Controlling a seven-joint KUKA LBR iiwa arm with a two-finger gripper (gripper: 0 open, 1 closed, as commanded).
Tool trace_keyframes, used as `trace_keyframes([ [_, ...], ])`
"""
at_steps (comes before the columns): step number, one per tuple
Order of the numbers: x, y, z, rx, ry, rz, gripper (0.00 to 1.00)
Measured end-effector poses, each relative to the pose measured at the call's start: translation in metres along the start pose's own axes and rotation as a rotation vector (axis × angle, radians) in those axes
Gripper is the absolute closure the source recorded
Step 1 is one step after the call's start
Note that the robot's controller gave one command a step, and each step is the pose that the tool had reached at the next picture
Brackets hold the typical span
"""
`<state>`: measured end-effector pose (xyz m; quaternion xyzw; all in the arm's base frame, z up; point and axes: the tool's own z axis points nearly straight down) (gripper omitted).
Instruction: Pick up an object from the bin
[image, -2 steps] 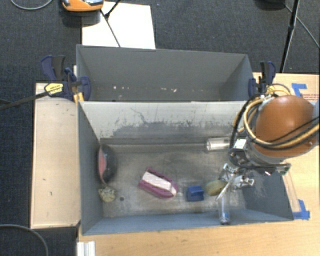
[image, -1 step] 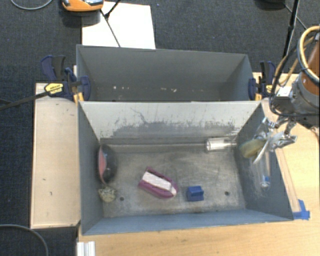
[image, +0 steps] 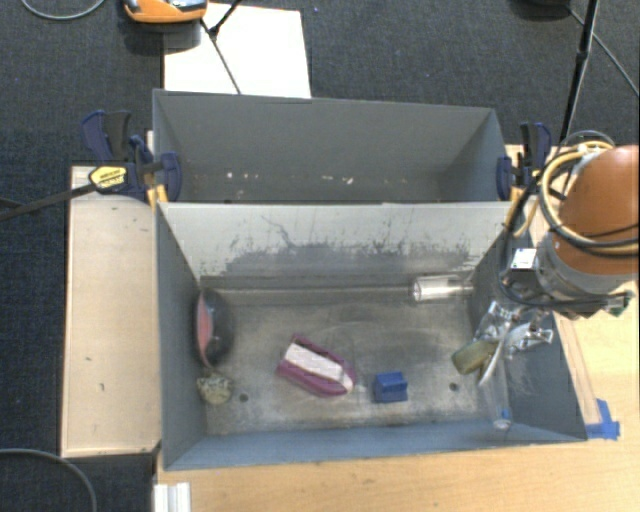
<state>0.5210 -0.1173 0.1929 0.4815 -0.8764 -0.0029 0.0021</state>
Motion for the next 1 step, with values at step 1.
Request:
trace_keyframes([
  [1,-0.0118,0.0057,-0.0760,0.009,0.001,-1.066,1.00],
])
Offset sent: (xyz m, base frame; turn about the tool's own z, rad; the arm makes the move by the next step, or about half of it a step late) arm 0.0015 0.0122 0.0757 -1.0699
